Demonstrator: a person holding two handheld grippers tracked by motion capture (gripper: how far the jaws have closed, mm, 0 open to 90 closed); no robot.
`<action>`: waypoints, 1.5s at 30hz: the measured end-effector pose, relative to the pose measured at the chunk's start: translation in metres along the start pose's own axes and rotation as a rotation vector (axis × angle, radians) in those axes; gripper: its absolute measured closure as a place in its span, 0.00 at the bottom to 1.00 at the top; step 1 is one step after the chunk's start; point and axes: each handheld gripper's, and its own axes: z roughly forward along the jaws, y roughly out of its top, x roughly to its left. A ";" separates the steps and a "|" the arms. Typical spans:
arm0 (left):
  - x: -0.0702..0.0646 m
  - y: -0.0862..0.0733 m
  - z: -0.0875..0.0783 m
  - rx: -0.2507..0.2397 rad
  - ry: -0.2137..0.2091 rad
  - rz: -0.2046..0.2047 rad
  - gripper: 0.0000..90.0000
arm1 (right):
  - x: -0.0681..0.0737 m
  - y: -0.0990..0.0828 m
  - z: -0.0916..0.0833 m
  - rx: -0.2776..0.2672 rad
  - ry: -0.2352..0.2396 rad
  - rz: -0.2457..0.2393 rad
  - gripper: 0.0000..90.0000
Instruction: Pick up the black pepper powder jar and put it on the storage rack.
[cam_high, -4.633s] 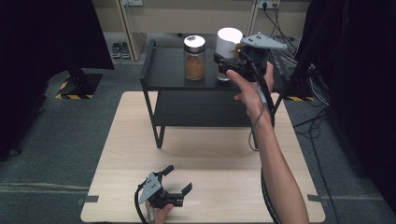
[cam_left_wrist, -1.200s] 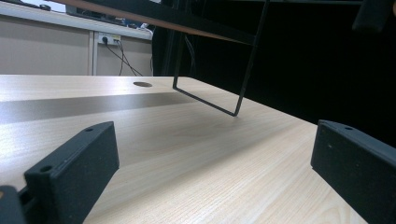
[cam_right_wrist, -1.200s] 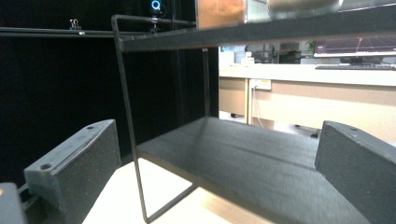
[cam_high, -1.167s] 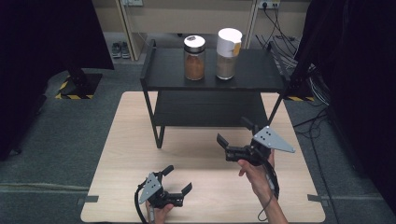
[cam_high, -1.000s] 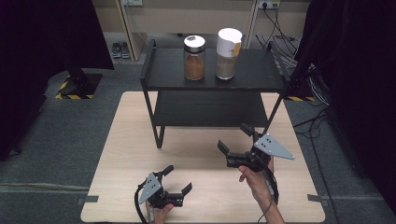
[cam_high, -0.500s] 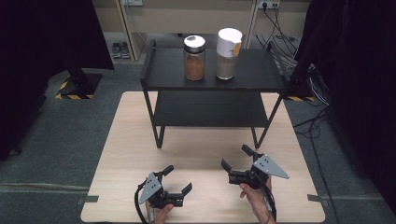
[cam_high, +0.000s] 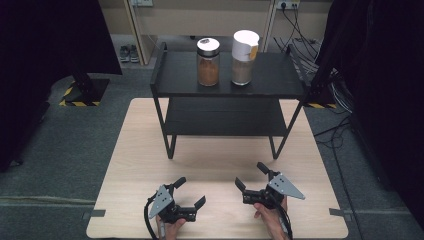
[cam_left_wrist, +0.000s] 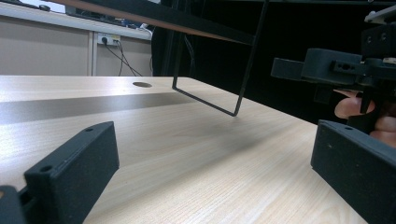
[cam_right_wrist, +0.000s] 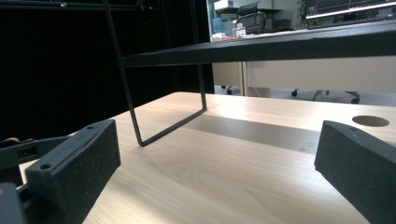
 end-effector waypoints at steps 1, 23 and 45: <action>0.000 0.000 0.000 0.000 0.000 0.000 0.00 | 0.000 -0.001 -0.001 -0.001 -0.002 0.002 0.00; 0.000 0.000 0.000 -0.002 0.001 -0.003 0.00 | 0.003 -0.020 0.002 0.004 -0.010 0.000 0.01; 0.000 0.000 0.001 0.001 0.001 -0.003 0.00 | 0.003 -0.023 0.003 0.010 -0.009 0.003 0.01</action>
